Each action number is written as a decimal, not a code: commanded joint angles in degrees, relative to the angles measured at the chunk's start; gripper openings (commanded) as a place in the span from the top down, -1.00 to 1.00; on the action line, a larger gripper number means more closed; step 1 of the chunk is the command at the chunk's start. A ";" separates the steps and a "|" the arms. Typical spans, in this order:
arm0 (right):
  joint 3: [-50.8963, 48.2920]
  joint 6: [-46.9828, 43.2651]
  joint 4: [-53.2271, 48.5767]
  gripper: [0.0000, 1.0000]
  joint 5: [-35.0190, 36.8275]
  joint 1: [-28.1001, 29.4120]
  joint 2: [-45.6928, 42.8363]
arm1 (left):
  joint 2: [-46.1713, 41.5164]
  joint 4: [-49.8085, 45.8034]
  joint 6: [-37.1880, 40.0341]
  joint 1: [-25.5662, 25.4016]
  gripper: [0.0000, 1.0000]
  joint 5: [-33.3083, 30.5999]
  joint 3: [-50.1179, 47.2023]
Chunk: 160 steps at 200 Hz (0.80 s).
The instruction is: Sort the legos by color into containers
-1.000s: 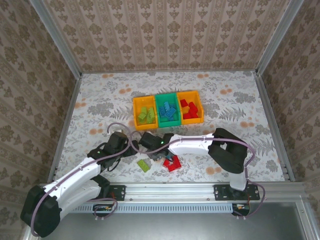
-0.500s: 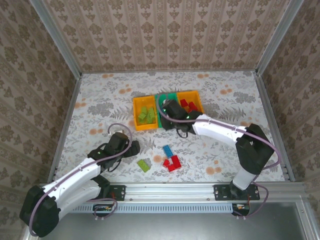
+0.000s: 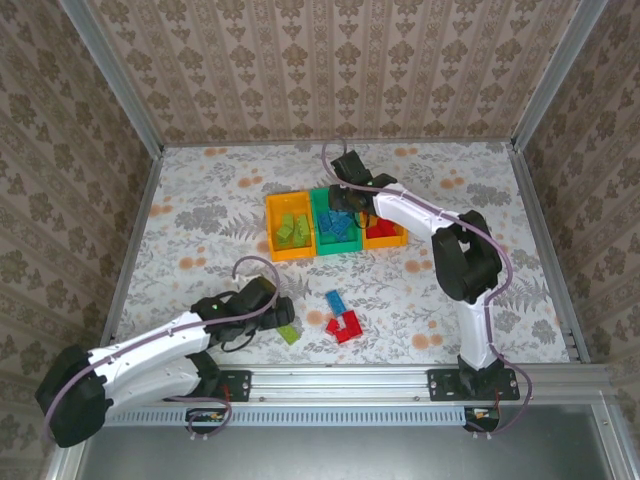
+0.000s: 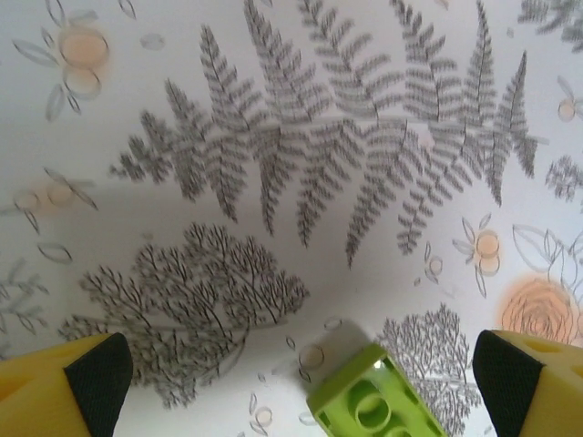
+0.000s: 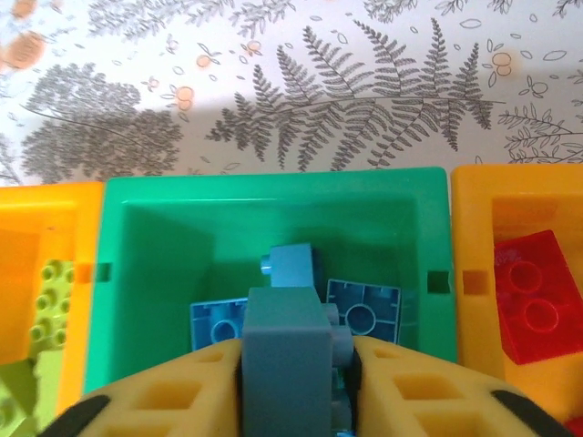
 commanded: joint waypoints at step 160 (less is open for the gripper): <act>-17.30 -0.27 13.45 -0.73 -9.95 -0.03 -19.26 | 18.18 -0.50 -27.66 -10.02 -0.96 1.95 7.77</act>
